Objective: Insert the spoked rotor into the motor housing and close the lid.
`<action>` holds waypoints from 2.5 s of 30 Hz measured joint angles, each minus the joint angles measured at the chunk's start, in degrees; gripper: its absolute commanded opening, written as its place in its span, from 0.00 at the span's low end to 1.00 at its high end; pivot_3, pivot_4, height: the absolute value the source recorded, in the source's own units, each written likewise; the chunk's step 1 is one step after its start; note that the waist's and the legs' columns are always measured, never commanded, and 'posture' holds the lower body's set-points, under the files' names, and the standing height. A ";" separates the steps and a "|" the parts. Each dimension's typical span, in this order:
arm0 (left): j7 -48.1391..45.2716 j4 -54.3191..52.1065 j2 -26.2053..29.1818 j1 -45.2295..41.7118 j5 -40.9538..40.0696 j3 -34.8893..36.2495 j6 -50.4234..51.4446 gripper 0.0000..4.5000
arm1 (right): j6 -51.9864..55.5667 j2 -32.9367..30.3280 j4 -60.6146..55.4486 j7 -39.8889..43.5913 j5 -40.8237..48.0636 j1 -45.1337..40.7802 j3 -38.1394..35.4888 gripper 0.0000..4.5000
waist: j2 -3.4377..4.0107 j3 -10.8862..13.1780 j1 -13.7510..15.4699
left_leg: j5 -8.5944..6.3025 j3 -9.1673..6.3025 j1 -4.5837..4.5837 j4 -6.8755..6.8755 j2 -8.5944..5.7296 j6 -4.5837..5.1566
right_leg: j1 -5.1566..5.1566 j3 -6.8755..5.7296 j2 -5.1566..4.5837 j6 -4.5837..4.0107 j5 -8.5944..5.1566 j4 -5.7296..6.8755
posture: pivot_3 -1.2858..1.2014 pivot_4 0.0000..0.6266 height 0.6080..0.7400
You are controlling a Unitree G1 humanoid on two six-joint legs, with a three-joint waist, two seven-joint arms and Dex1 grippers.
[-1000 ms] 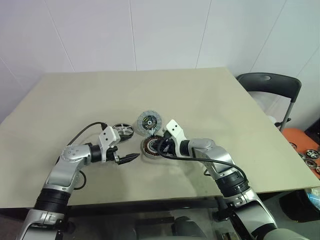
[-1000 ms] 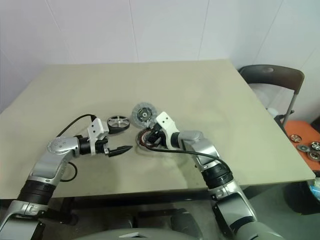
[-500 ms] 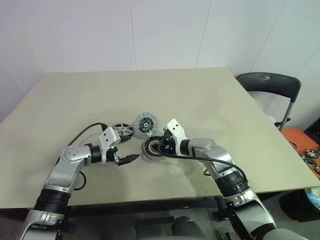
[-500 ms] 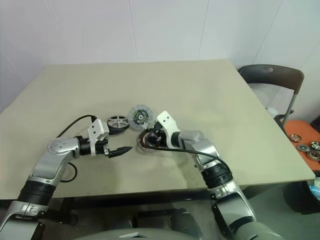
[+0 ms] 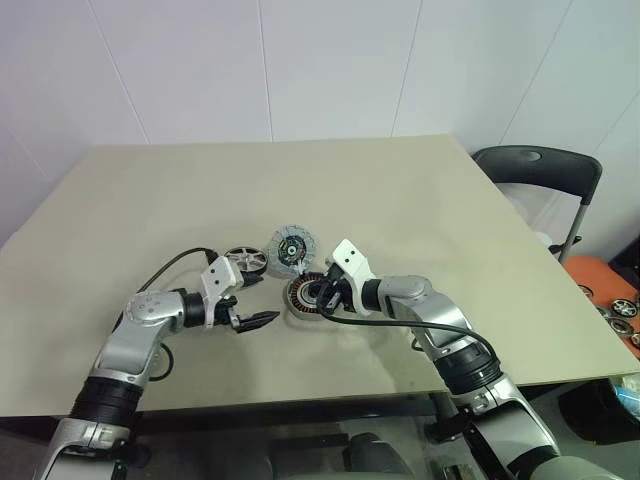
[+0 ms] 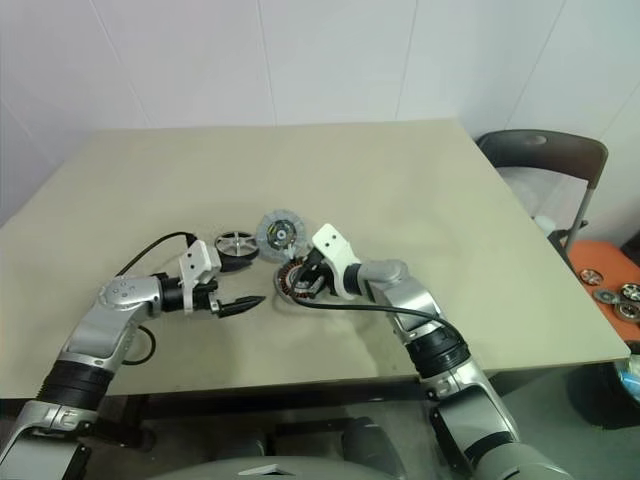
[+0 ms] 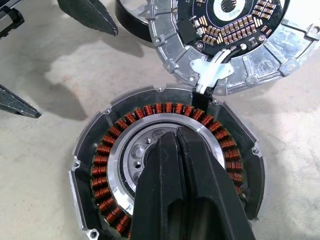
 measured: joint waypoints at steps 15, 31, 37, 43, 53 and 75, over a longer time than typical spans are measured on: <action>1.04 -0.64 -1.70 0.13 -2.58 1.15 1.58 1.00 | -0.01 1.53 0.91 0.72 2.85 -0.44 -3.34 0.01 | -0.02 0.01 0.02 | 0.00 0.00 0.00 0.12 0.00 0.00 | 0.06 0.02 0.00 -0.03 -0.01 0.02 | 0.52 0.00 1.00; 12.63 -9.71 -2.75 17.26 -31.91 24.48 34.79 1.00 | -0.58 -4.76 -2.58 6.78 10.36 -0.32 -8.33 0.01 | -0.21 0.18 0.17 | -0.01 0.00 -0.04 -0.03 0.02 0.00 | -0.27 -0.02 -0.02 -0.04 -0.08 0.00 | 0.52 0.00 1.00; 21.65 -9.91 -7.73 15.44 -33.99 26.20 38.85 1.00 | -2.13 -7.36 -1.58 8.05 8.06 -1.26 -6.37 0.01 | -0.26 0.17 0.29 | -0.02 0.03 -0.02 0.09 0.00 -0.02 | -0.15 -0.01 -0.06 -0.16 -0.12 -0.24 | 0.52 0.00 1.00; 23.95 -10.60 -10.06 10.47 -33.62 23.70 38.25 1.00 | -1.87 -5.54 -2.03 8.36 7.91 0.33 -3.09 0.01 | -0.26 0.17 0.16 | -0.02 0.03 -0.10 -0.09 0.00 -0.02 | -0.03 -0.01 -0.05 0.01 -0.02 -0.25 | 0.52 0.00 1.00; 12.64 -19.24 -3.28 5.56 -19.51 10.00 19.55 1.00 | -3.53 -1.85 -1.75 1.73 1.70 2.04 1.11 0.01 | -0.22 0.18 0.13 | -0.01 0.07 -0.01 -0.14 0.00 -0.03 | -0.06 0.00 -0.06 -0.17 -0.10 -0.52 | 0.52 0.00 1.00; 4.71 -14.80 0.39 4.64 -9.58 4.43 8.14 1.00 | -3.99 -2.09 1.48 -1.06 -2.65 -1.11 1.04 0.01 | -0.23 0.17 -0.01 | -0.01 0.07 0.05 -0.02 0.01 -0.02 | 0.28 0.00 -0.07 -0.17 -0.05 -0.59 | 0.52 0.00 1.00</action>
